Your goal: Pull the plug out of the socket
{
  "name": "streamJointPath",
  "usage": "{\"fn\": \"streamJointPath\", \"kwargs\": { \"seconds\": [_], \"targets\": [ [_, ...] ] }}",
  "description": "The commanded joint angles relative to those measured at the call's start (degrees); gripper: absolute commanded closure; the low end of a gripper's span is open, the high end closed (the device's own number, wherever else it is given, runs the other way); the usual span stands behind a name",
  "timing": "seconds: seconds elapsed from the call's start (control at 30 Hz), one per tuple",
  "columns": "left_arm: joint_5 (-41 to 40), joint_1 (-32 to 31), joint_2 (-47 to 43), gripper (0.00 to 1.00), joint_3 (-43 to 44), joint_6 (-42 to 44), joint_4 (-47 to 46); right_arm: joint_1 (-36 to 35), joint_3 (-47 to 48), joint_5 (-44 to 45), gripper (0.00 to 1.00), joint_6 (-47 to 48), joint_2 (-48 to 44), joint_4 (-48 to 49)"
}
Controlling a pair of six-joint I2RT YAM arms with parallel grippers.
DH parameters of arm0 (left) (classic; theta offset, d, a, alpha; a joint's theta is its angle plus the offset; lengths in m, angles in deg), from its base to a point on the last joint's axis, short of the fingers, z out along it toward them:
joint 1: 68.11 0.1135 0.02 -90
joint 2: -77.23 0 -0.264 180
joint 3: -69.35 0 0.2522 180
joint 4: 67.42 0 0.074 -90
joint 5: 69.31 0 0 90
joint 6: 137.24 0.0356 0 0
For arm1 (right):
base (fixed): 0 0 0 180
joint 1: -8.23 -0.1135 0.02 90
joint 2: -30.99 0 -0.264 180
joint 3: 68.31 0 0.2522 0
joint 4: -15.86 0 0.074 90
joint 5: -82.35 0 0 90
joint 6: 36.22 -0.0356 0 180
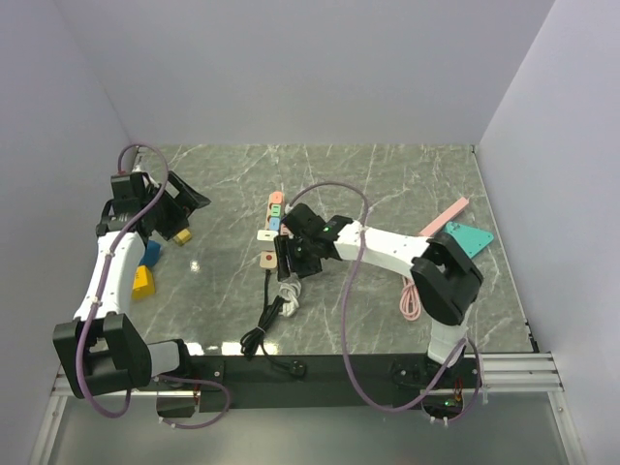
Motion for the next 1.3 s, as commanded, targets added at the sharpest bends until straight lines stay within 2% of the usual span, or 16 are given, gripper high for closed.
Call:
{"fn": "streamJointPath", "kwargs": {
  "seconds": [0.0, 0.2, 0.3, 0.33, 0.43, 0.53, 0.77, 0.87, 0.9, 0.93, 1.03, 1.13, 1.27],
  "targets": [
    [0.6, -0.5, -1.6, 0.01, -0.6, 0.2, -1.1, -0.7, 3.0, 4.8, 0.34, -0.1, 3.1, -1.5],
    [1.0, -0.7, -1.0, 0.01, -0.6, 0.3, -1.2, -1.0, 0.3, 4.3, 0.4, 0.7, 5.1, -1.2],
    [1.8, -1.1, -0.9, 0.01, -0.8, 0.1, -1.6, -1.0, -1.5, 6.6, 0.54, 0.7, 4.9, -1.6],
    [2.3, -1.2, -0.9, 0.01, -0.9, 0.0, -1.8, -0.9, -2.3, 7.9, 0.62, 0.6, 4.1, -2.8],
    [3.6, -2.7, -0.8, 0.01, -0.4, 0.1, -2.1, -0.2, -4.0, 12.6, 0.73, 0.2, 2.7, -5.6],
    [3.1, -6.2, -0.3, 0.01, 1.4, 0.4, -1.3, 0.5, -6.1, 15.1, 0.78, 0.1, 0.7, -7.4],
    [0.3, -16.9, 2.6, 0.01, 5.5, -1.2, -0.9, 0.5, -11.7, 15.6, 0.8, -0.7, -6.4, -7.9],
    [-1.0, -20.9, 4.1, 0.01, 6.2, -2.2, -1.2, 0.6, -13.5, 14.5, 0.76, 0.0, -8.7, -8.0],
    [-1.8, -22.0, 4.6, 0.01, 6.6, -2.3, -0.8, 0.6, -14.2, 13.1, 0.71, 0.4, -9.6, -6.1],
    [-2.4, -23.1, 5.2, 0.01, 6.9, -2.8, -0.7, 0.6, -15.5, 11.7, 0.55, 0.9, -11.4, -5.1],
    [-5.6, -28.2, 7.5, 0.01, 8.1, -3.7, -0.3, 0.7, -15.8, 7.0, 0.36, 2.0, -14.3, -3.0],
    [-9.7, -33.1, 9.9, 0.01, 9.5, -5.6, 0.4, 1.4, -15.4, 5.2, 0.29, 1.5, -17.9, -1.9],
    [-13.8, -39.9, 13.9, 0.01, 12.2, -7.6, 1.3, 4.2, -15.3, 6.0, 0.25, -1.3, -24.0, -0.9]
  ]
}}
